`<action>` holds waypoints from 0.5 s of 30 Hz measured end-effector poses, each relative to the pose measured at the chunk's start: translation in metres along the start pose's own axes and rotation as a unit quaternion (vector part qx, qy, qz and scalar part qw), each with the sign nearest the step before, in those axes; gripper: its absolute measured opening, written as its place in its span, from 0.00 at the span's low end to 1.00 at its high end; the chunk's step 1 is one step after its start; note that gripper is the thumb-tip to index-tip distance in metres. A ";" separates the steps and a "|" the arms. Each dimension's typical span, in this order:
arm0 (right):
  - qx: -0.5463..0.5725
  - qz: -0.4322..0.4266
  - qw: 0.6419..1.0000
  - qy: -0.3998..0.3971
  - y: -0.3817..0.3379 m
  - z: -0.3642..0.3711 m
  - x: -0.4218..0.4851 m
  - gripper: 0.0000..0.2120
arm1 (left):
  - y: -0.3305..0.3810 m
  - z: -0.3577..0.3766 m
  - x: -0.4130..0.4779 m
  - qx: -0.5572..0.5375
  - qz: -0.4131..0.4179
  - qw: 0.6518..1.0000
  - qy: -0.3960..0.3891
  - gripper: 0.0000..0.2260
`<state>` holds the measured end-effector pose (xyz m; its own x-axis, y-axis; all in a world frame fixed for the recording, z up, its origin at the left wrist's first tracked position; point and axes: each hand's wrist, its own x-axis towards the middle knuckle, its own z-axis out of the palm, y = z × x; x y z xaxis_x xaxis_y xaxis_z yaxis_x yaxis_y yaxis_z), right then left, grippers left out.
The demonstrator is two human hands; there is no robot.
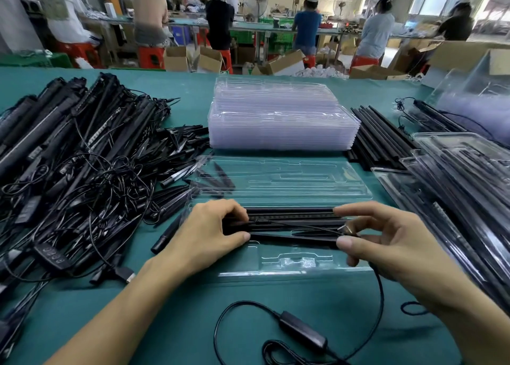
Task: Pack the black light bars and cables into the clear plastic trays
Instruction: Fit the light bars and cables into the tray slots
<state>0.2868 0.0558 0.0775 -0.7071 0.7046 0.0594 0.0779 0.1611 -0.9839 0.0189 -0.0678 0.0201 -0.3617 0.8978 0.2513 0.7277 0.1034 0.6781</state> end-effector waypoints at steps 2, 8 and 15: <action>-0.023 0.025 0.999 -0.013 -0.006 -0.001 -0.003 0.19 | 0.001 0.000 -0.001 0.014 0.000 1.000 -0.010 0.14; -0.022 0.060 0.996 -0.057 -0.005 -0.005 -0.015 0.17 | 0.006 0.005 0.000 0.083 0.029 0.996 -0.015 0.08; -0.016 -0.006 0.996 0.092 -0.001 0.000 -0.013 0.14 | 0.031 0.011 -0.007 0.084 0.160 0.983 -0.032 0.09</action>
<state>0.2960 0.0463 0.0776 -0.5680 0.8165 0.1035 0.0953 0.1901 -0.9771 0.0504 -0.0661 0.0324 -0.0644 0.9204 0.3855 0.8863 -0.1248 0.4460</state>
